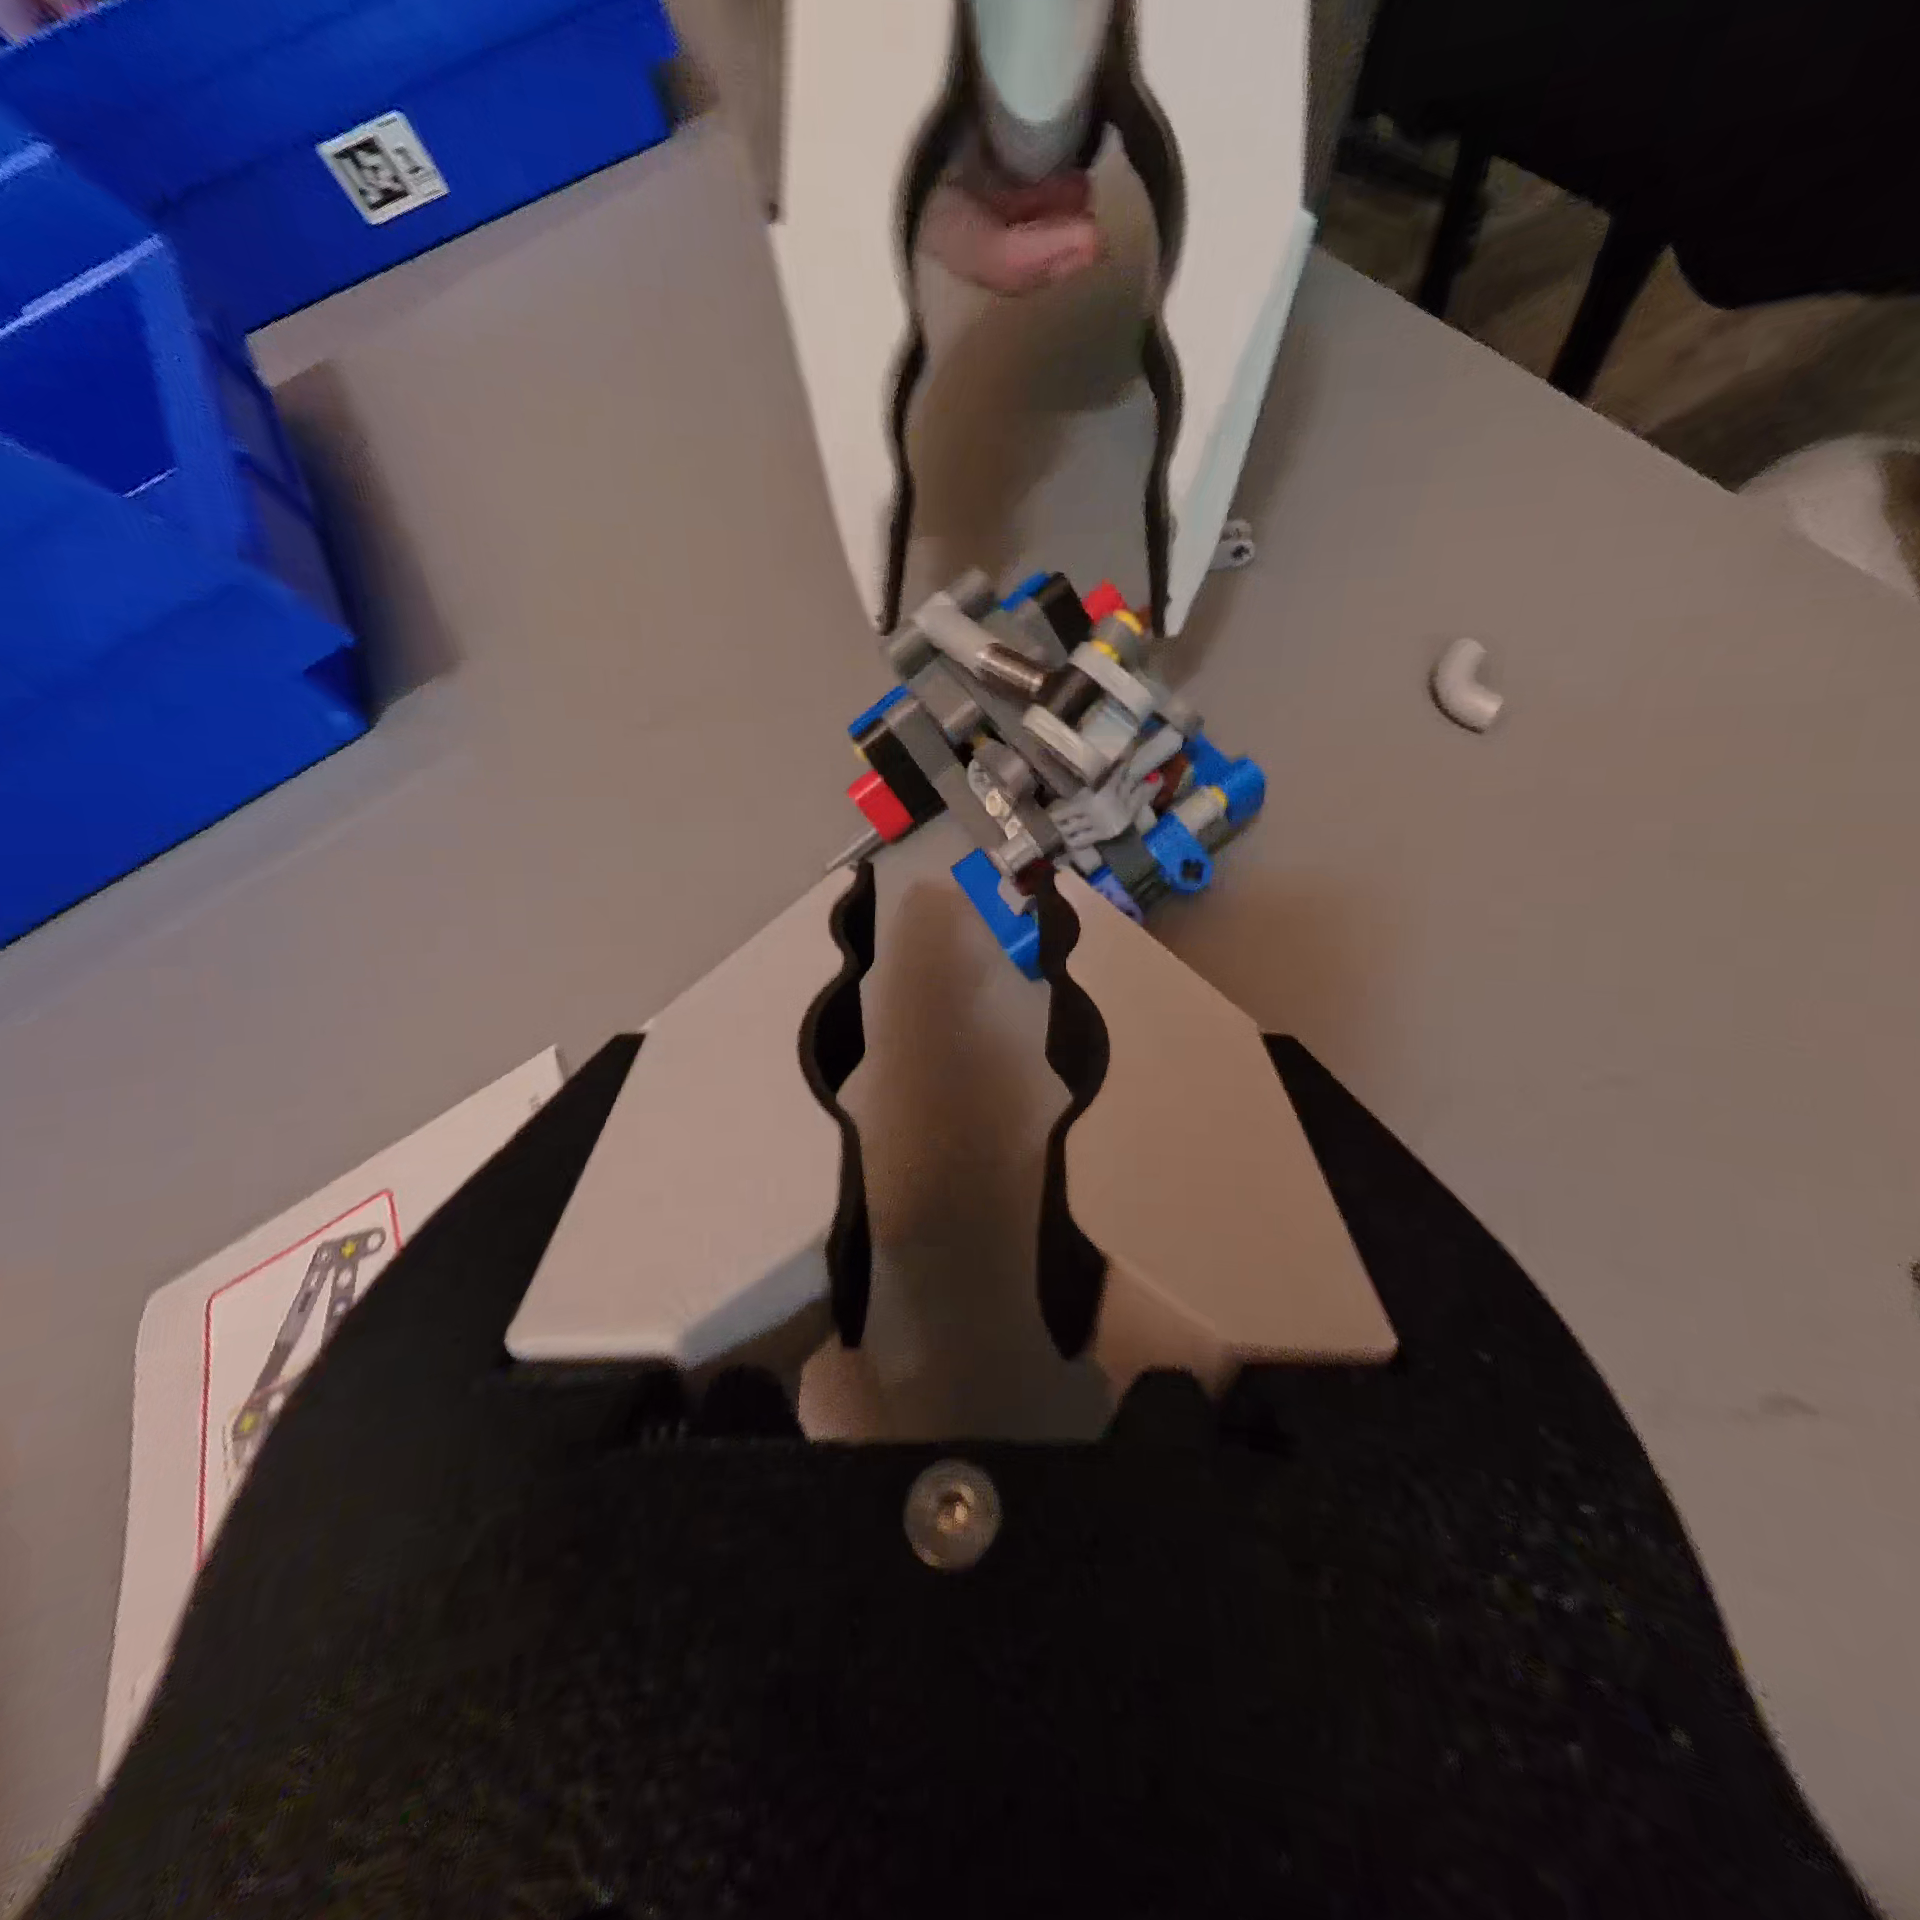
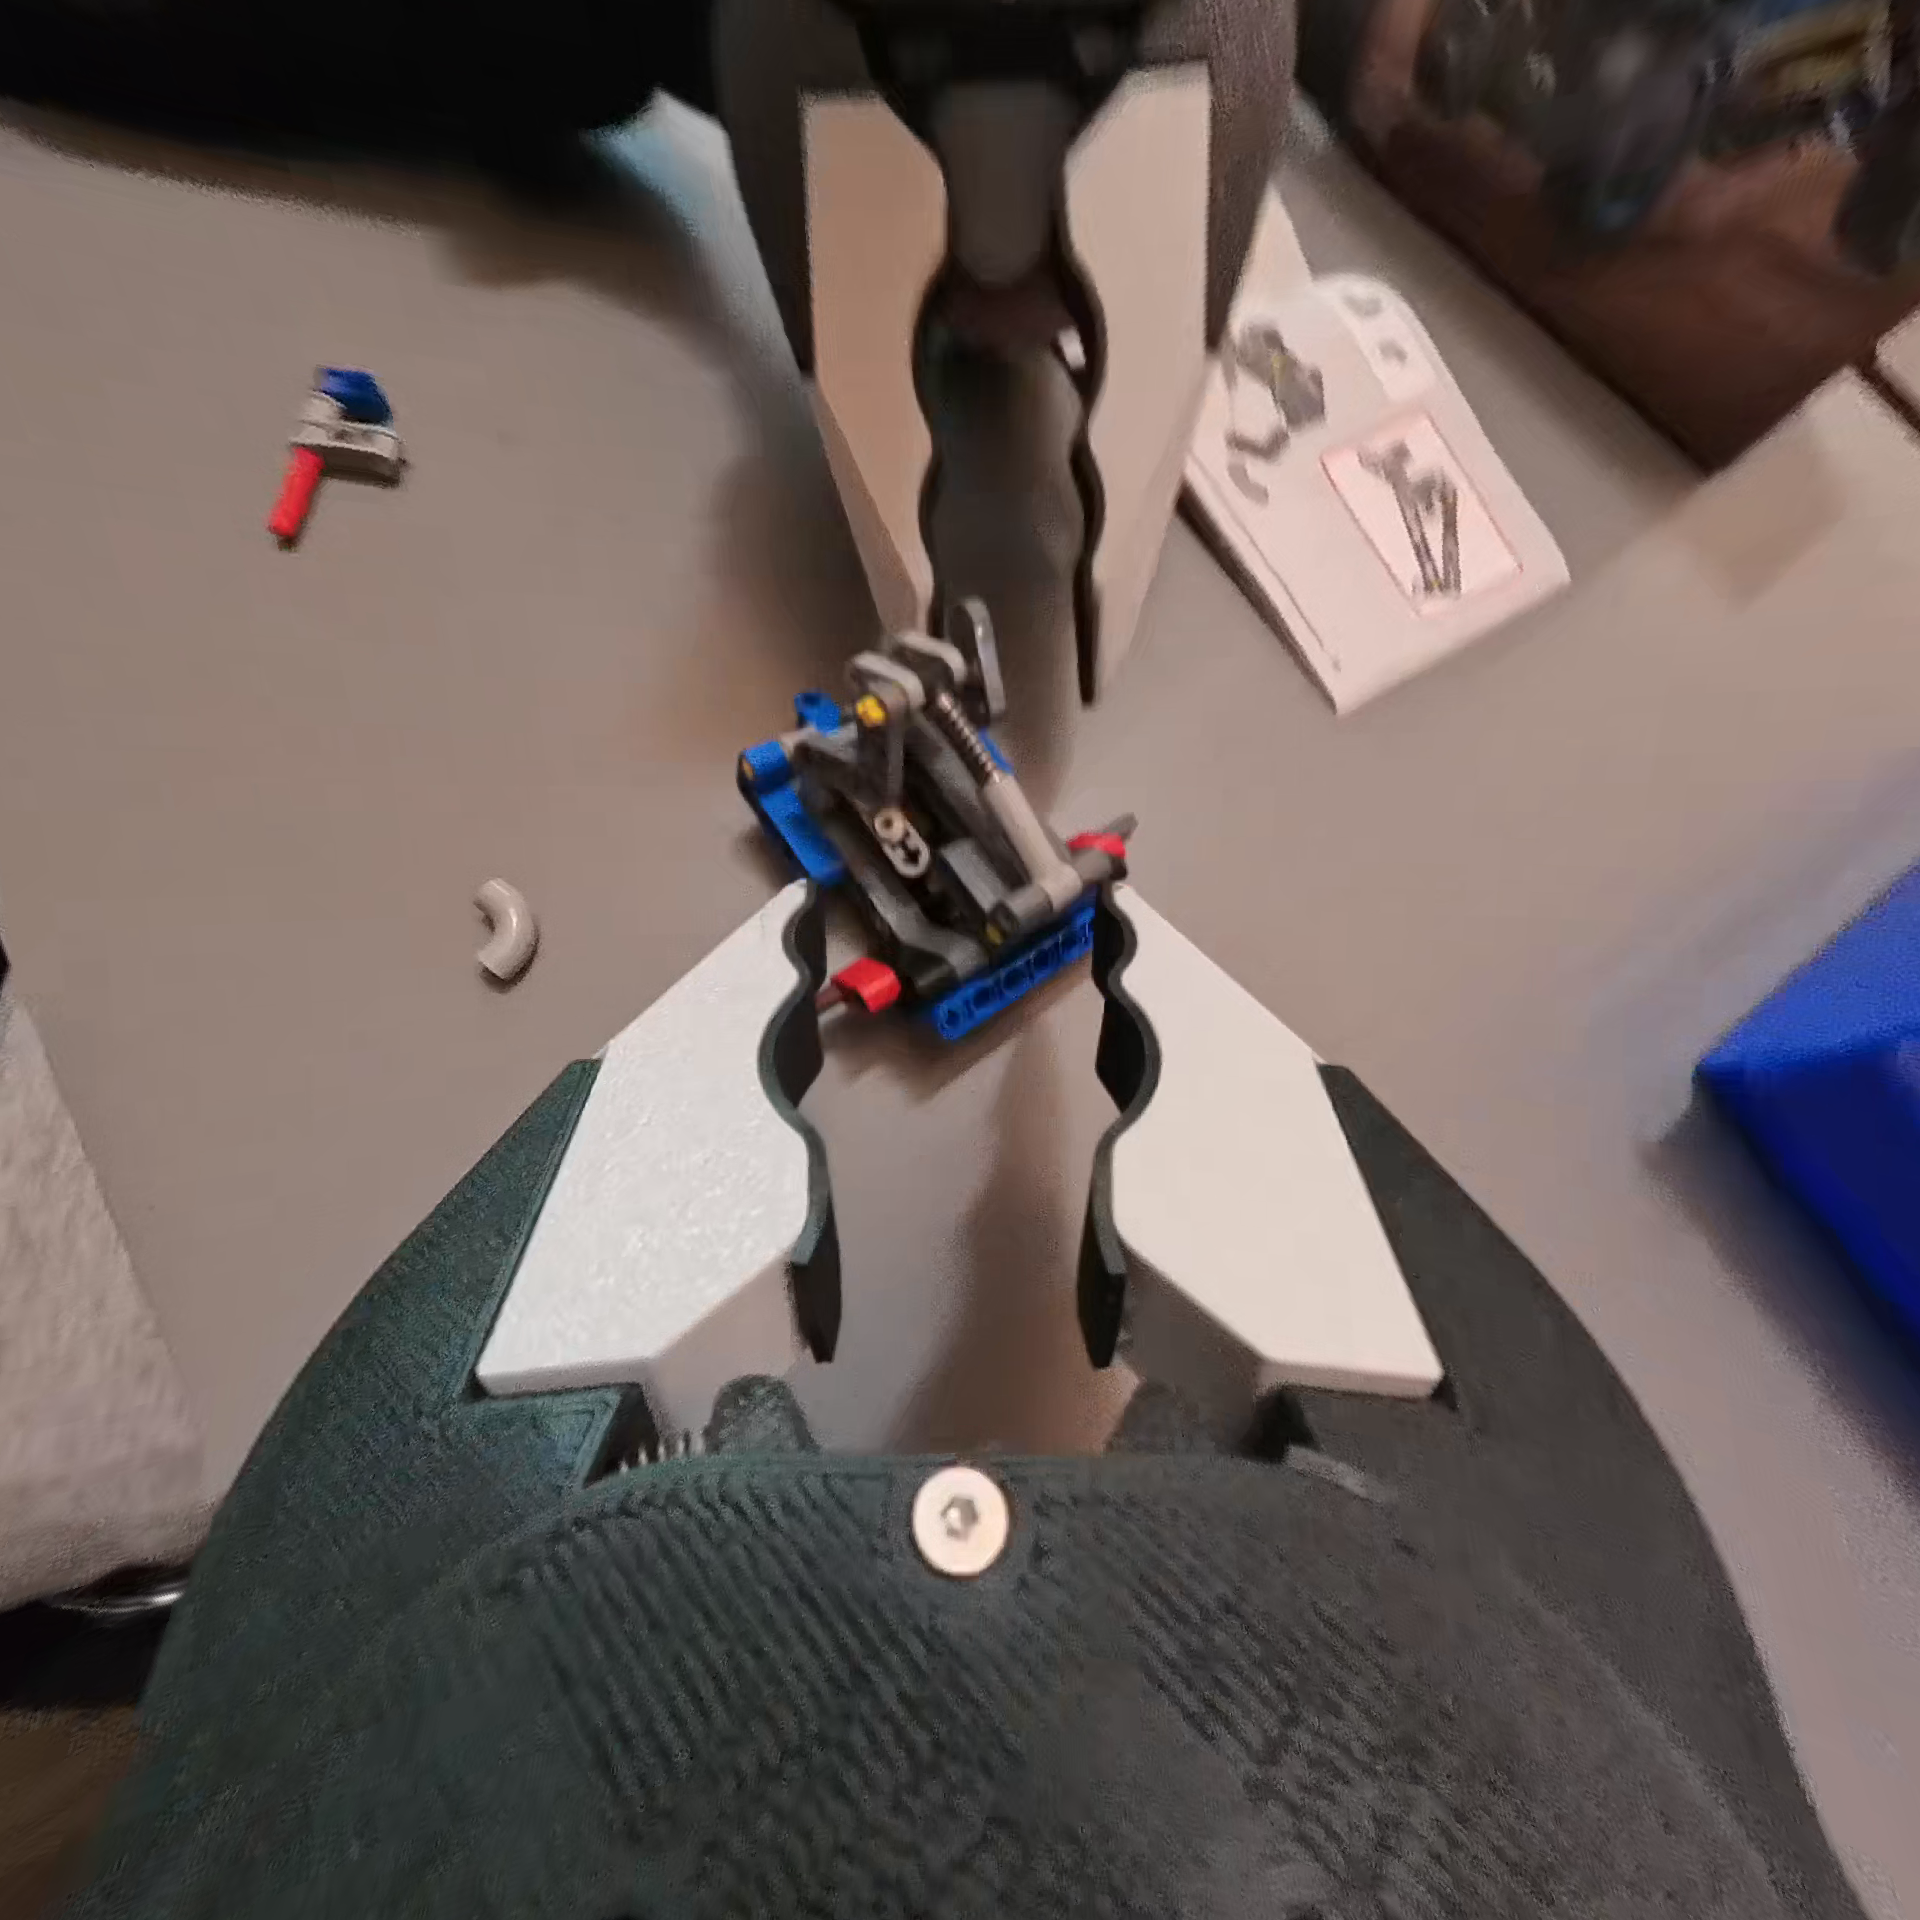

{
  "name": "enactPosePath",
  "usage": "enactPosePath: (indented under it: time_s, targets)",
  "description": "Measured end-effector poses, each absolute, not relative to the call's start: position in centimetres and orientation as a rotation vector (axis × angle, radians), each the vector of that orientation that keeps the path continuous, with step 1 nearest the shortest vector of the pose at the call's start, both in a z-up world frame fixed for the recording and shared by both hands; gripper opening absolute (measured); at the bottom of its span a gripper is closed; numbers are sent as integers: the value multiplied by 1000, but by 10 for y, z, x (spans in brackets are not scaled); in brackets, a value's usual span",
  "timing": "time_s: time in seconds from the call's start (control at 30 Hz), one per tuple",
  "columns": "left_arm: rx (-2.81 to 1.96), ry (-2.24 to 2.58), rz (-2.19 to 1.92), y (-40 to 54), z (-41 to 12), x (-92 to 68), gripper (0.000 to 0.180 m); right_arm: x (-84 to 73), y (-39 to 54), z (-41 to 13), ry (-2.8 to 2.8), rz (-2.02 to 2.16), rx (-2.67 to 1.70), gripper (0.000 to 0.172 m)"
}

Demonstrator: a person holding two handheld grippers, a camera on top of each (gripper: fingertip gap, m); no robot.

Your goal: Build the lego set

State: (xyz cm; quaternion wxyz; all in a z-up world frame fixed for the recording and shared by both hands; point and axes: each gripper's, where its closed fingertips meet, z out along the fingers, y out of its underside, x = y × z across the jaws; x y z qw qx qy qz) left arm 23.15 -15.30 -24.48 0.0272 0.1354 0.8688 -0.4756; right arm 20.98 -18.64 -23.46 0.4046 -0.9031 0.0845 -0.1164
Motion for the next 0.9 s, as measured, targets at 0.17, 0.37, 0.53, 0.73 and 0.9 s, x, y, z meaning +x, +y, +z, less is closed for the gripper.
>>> enactPosePath:
  time_s: [0.17,0.37,0.53,0.73,0.9]
  targets:
    - [240,2629,-1326,-139,-235,245,25,205,-199,-227,380,-343,-2281,49]
    - [-8,2677,-1165,-125,-224,222,20,208,-181,-214,299,-398,-2038,67]
    - [-167,2696,-1219,-130,-236,191,27,201,-172,-234,253,-456,-2170,50]
    - [13,2583,-1237,-145,-246,183,44,187,-166,-240,249,-517,-2276,51]
    - [61,2557,-1304,-155,-244,187,42,188,-170,-243,251,-584,-2322,50]
